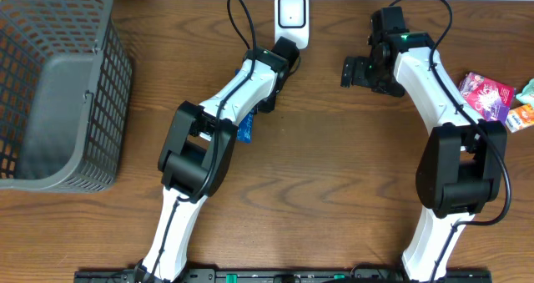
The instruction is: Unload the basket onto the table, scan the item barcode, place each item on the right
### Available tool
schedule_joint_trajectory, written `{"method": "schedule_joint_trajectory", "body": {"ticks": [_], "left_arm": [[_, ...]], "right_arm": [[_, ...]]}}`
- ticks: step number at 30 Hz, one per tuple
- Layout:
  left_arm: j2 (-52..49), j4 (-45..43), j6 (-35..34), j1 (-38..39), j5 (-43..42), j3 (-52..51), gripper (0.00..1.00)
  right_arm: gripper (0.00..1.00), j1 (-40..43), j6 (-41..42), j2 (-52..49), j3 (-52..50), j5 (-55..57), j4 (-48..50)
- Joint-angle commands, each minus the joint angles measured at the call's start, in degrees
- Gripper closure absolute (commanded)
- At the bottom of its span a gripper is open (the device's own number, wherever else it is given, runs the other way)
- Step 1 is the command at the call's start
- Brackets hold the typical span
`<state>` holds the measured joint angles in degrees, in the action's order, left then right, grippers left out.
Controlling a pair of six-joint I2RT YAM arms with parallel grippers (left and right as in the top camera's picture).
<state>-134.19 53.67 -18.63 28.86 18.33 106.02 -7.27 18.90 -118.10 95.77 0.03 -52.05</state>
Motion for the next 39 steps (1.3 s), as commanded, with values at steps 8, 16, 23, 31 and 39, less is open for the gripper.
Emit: {"method": "schedule_joint_trajectory", "body": {"ticks": [8, 16, 23, 31, 39], "left_arm": [[0.04, 3.48, -1.64, -0.28, -6.34, -3.04, 0.92], [7.04, 7.52, -5.70, -0.46, -12.13, 0.50, 0.93], [16.98, 4.63, -5.68, -3.82, -44.30, 0.48, 0.93], [17.86, 1.18, -5.68, -7.54, -56.48, -1.66, 0.93], [15.85, -17.75, -9.33, -7.23, -70.79, -13.22, 0.92]], "right_arm": [[0.01, -0.33, 0.79, 0.81, -0.31, 0.76, -0.02], [0.01, -0.33, 0.79, 0.81, -0.31, 0.74, -0.02], [0.01, -0.37, 0.79, 0.81, -0.31, 0.76, -0.02], [0.01, -0.33, 0.79, 0.81, -0.31, 0.74, -0.02], [0.01, -0.35, 0.79, 0.81, -0.31, 0.74, -0.02]]}}
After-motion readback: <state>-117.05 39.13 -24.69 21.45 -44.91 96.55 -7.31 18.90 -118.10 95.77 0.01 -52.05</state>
